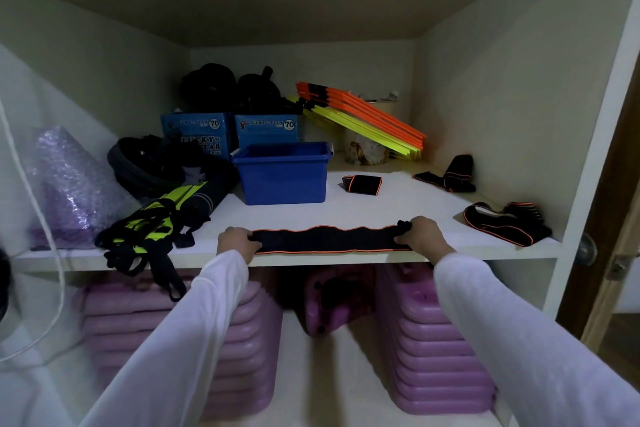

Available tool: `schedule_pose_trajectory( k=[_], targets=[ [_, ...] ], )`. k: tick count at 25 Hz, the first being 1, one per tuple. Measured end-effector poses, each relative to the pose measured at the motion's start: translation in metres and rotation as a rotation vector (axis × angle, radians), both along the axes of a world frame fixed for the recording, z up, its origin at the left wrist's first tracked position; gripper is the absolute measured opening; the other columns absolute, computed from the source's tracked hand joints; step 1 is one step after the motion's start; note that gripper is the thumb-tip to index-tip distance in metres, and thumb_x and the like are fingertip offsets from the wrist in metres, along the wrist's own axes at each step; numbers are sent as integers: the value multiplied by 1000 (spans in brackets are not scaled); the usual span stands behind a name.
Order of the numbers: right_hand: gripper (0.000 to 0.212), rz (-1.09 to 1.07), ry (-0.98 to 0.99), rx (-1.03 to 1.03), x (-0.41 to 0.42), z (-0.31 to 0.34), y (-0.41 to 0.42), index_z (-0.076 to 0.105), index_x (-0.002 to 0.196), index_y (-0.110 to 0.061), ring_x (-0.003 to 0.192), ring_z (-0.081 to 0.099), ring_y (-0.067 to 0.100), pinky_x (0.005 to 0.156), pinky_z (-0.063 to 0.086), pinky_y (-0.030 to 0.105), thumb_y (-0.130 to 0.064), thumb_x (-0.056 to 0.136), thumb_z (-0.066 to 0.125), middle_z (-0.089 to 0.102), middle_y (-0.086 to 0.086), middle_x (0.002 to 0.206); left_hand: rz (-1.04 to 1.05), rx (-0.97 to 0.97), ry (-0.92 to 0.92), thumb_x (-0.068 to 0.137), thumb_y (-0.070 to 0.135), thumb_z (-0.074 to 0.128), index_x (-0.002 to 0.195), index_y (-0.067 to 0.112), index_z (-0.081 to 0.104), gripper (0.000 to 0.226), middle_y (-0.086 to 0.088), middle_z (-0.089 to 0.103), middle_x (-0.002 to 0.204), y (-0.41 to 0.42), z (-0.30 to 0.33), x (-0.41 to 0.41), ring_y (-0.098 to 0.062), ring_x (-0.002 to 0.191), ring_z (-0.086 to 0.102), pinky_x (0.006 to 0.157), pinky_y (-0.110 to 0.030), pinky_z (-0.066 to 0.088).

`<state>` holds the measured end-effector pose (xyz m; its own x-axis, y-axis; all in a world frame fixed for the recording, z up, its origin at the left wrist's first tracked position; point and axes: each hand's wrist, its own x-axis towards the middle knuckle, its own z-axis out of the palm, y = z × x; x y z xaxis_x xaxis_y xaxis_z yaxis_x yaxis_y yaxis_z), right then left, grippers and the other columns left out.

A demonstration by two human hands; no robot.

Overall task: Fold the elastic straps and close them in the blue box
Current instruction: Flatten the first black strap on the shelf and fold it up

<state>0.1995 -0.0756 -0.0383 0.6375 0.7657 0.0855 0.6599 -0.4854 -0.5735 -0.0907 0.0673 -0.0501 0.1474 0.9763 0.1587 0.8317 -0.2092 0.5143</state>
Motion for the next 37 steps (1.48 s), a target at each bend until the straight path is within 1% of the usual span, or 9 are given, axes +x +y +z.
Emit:
schedule_pose_trajectory(
  k=[3, 5, 9, 10, 12, 14, 17, 20, 37],
  targets=[
    [19, 21, -19, -35, -1, 3, 1, 54, 90, -2, 88, 48, 26, 45, 25, 18, -17, 86, 63, 48, 12, 92, 10, -11, 32, 90, 26, 58, 134, 9, 55, 46, -15, 51, 140, 1, 0, -1, -29, 130, 46, 108, -28, 33],
    [16, 32, -20, -43, -3, 4, 1, 53, 86, -2, 88, 47, 25, 45, 24, 18, -15, 87, 62, 48, 12, 93, 35, 7, 85, 92, 28, 55, 135, 8, 51, 47, -14, 52, 139, -1, 0, 1, -28, 130, 45, 108, -29, 31],
    [15, 3, 35, 15, -3, 0, 5, 57, 101, 0, 95, 54, 32, 51, 33, 25, -9, 89, 57, 60, 21, 115, 116, 33, 193, 92, 31, 53, 131, 8, 48, 45, -14, 58, 127, -6, 0, 7, -30, 124, 48, 102, -33, 32],
    [5, -8, 31, 34, -4, 0, 4, 54, 90, -3, 93, 55, 32, 59, 36, 27, -8, 89, 54, 61, 22, 117, 128, 35, 176, 91, 28, 54, 132, 8, 45, 46, -16, 55, 128, -7, -1, 8, -33, 124, 45, 102, -35, 32],
    [23, -51, 47, 76, -6, -3, 6, 42, 68, -7, 87, 52, 30, 67, 36, 29, -8, 90, 48, 61, 22, 110, 124, 51, 37, 89, 12, 55, 138, 8, 37, 51, -23, 47, 132, -9, -1, 13, -38, 124, 43, 103, -38, 35],
    [31, -100, 52, 121, -10, -6, 9, 35, 60, -10, 82, 49, 29, 67, 37, 31, -7, 90, 44, 56, 19, 96, 53, 65, -138, 87, -4, 49, 142, 10, 30, 60, -25, 41, 133, -16, 1, 17, -41, 120, 47, 101, -39, 39],
    [19, -168, 83, 215, -17, -4, 16, 53, 76, -1, 91, 59, 34, 69, 41, 32, -12, 90, 44, 61, 20, 98, 1, 133, -275, 83, -12, 41, 144, 9, 27, 66, -26, 39, 132, -19, 0, 18, -43, 119, 48, 100, -41, 40],
    [26, -190, 99, 253, -17, 0, 26, 62, 101, 2, 102, 60, 37, 81, 49, 38, -14, 90, 45, 64, 22, 110, 15, 180, -331, 83, -13, 41, 144, 7, 28, 66, -26, 38, 136, -10, 1, 15, -41, 123, 47, 104, -40, 39],
    [40, -248, 57, 160, -7, 4, 92, 59, 109, 0, 112, 57, 35, 98, 40, 38, -31, 99, 36, 61, 18, 119, 97, 145, -103, 86, -1, 55, 143, 3, 29, 63, -24, 44, 138, 78, 5, 23, -37, 130, 42, 105, -39, 36]
  ],
)
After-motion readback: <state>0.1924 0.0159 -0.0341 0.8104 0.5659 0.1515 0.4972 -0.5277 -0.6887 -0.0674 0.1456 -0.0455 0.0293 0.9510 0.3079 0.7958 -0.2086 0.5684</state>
